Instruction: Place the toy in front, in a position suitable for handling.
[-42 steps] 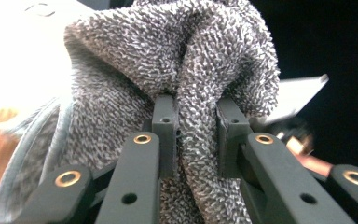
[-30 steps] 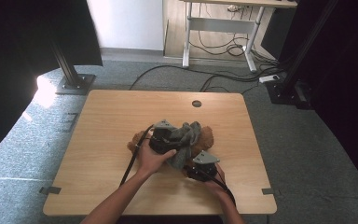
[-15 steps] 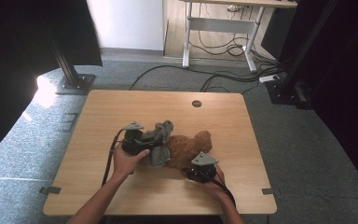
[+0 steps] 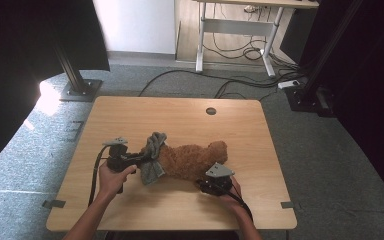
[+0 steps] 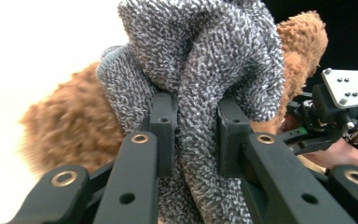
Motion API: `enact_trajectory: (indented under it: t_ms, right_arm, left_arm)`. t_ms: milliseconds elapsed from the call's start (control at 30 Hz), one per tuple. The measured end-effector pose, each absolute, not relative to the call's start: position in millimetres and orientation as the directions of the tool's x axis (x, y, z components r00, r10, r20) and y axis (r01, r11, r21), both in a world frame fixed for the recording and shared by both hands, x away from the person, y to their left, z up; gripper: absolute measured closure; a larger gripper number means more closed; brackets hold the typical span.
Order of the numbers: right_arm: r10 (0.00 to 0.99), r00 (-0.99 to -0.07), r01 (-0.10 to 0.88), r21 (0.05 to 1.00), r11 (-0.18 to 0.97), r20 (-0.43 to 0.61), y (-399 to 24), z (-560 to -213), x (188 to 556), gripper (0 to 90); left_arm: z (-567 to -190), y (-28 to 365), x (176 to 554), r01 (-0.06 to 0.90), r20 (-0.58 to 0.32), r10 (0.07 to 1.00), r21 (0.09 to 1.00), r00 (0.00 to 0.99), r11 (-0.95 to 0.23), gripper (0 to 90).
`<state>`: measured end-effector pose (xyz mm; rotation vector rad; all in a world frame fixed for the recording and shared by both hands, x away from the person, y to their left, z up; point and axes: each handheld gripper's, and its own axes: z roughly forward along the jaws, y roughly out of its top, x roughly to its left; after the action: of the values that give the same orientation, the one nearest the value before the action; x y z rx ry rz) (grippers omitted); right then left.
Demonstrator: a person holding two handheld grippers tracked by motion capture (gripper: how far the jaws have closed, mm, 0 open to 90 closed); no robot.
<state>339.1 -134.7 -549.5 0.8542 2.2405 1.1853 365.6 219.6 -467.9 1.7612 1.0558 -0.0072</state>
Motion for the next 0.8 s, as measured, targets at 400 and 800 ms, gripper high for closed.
enact_trajectory:
  t_ms: [400,800]
  right_arm:
    - [0.702,-0.704,0.312,0.844,0.437,-0.104,-135.8,-549.4,338.1,37.7]
    - [0.685,-0.72,0.344,0.914,0.214,0.112,-180.6,-516.5,301.6,23.2]
  left_arm:
    - [-485.9,220.3,353.8,0.645,-0.454,0.635,0.759,0.625,-0.092,72.1]
    - [-503.0,215.1,336.9,0.656,-0.471,0.6,0.745,0.646,-0.122,72.5]
